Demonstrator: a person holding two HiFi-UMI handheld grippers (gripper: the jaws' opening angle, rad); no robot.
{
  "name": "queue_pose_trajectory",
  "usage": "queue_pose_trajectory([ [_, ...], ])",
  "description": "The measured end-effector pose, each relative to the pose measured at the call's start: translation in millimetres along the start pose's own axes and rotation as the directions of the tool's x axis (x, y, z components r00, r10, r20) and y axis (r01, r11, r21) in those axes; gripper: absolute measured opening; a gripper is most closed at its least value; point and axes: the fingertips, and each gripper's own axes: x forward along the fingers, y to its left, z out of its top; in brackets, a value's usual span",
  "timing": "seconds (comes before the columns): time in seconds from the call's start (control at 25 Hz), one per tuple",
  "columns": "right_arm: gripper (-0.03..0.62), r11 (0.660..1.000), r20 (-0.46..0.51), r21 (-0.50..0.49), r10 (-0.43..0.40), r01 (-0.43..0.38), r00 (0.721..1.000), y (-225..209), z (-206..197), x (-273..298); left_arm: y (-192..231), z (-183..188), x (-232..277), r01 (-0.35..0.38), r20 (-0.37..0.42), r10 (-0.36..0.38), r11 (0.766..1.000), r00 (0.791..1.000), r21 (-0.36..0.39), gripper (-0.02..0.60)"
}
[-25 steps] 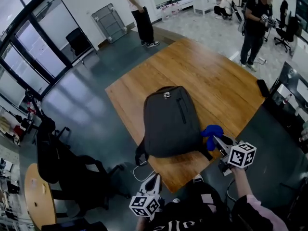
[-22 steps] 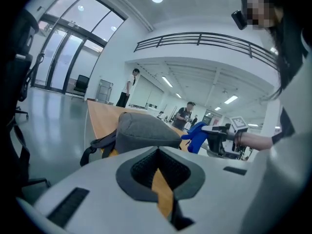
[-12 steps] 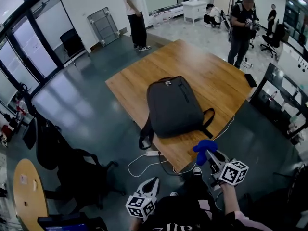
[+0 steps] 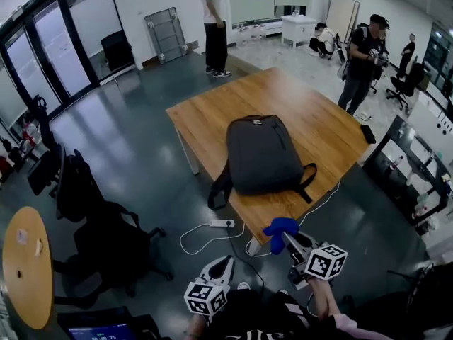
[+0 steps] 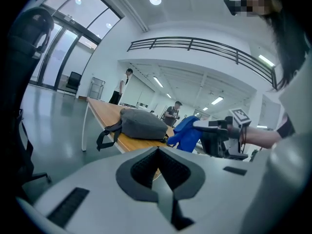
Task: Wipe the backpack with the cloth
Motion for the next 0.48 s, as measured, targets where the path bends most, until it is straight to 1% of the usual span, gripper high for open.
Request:
queue_pose_trajectory([
  [0.16, 0.054, 0.997, -0.016, -0.046, 0.063, -0.064, 0.998, 25.2, 4.7, 6.2, -12.1, 7.8, -3.3, -0.007, 0.049, 0.008, 1.000, 0.999, -0.006, -0.002],
  [0.28, 0.054, 0.992, -0.027, -0.068, 0.108, -0.110, 0.994, 40.6, 4.9, -0.8, -26.3, 7.9, -2.5, -0.001, 0.053, 0.001, 1.000, 0.999, 0.002, -0.002],
  [0.48, 0.054, 0.989, -0.032, -0.100, 0.109, -0.112, 0.993, 37.1, -3.7, -46.1, -76.2, 0.5, -0.3, 0.032, 0.060, -0.034, 0.999, 0.998, 0.022, -0.002],
])
